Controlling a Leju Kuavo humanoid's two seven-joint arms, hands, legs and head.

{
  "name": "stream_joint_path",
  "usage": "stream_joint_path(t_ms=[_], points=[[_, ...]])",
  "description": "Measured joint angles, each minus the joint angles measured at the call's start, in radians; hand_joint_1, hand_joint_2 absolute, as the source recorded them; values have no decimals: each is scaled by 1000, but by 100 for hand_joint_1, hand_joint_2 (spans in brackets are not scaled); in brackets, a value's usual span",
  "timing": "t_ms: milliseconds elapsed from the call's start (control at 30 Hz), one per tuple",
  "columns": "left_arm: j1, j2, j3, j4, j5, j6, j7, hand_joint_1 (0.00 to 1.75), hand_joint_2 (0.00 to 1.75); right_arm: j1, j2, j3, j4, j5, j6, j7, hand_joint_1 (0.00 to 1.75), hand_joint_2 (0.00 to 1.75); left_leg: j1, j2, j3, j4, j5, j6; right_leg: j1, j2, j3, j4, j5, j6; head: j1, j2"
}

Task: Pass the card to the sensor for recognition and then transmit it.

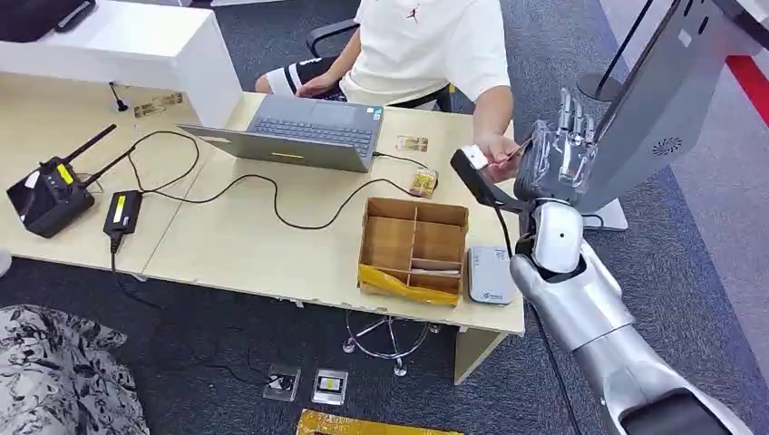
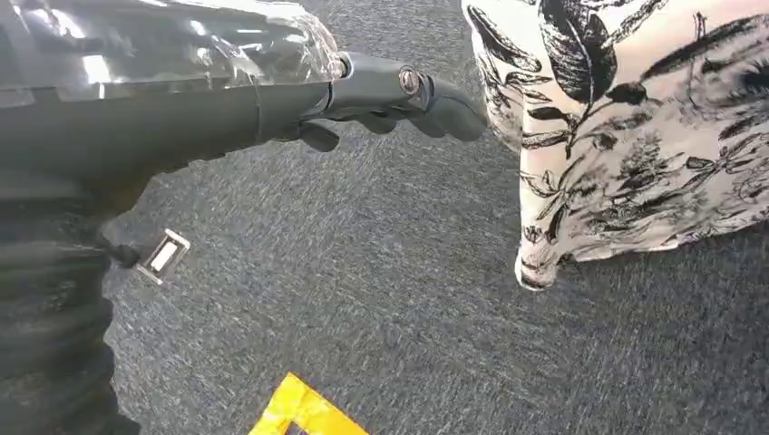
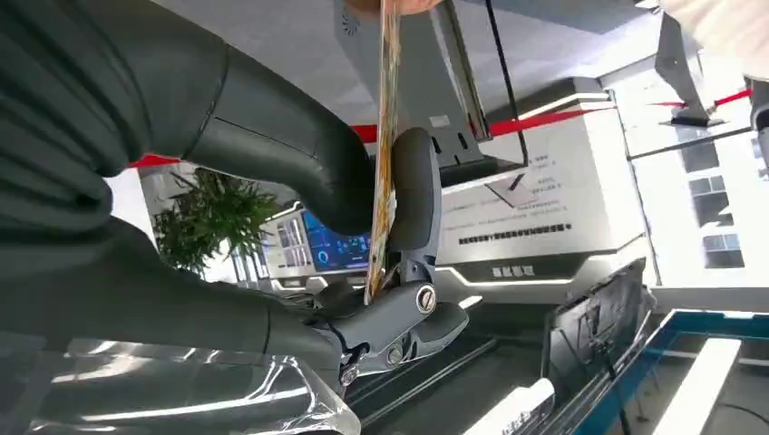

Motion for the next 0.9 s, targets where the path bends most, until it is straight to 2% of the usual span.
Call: stream_joint_path(t_ms=[200, 233, 267, 500, 600, 800, 900], points=[[0, 6, 0, 8, 0, 0, 0, 0, 175, 0, -7, 0, 8, -10, -11, -3, 175, 175, 0, 0, 0, 0, 0, 0, 0, 0, 0, 0, 0, 0, 0, 0], [0, 7, 0, 9, 0, 0, 0, 0, 175, 0, -8, 0, 9, -10, -11, -3, 7, 175, 0, 0, 0, 0, 0, 0, 0, 0, 0, 0, 0, 0, 0, 0], [0, 8, 0, 10, 0, 0, 0, 0, 175, 0, -9, 0, 9, -10, -11, -5, 0, 175, 0, 0, 0, 0, 0, 0, 0, 0, 0, 0, 0, 0, 0, 0], [0, 8, 0, 14, 2, 0, 0, 0, 175, 0, -10, 6, 13, -11, 6, -30, 0, 175, 0, 0, 0, 0, 0, 0, 0, 0, 0, 0, 0, 0, 0, 0], [0, 8, 0, 14, 11, 0, 12, 0, 175, 5, -16, 6, 13, -8, -12, -27, 0, 175, 0, 0, 1, 0, 0, 0, 0, 0, 0, 0, 0, 0, 0, 0], [2, 8, 0, 13, 18, 0, 56, 0, 175, 108, -76, -11, -21, -95, -134, -5, 0, 175, 0, -1, 1, 0, 0, 0, 0, -1, 1, -1, 0, 0, 0, 0], [4, 10, 0, 2, 4, 0, 98, 0, 175, 222, -126, -53, -54, -209, -266, -3, 0, 175, 0, -4, 1, 0, -1, 1, 0, -3, 3, -2, -1, 1, 0, 0]])
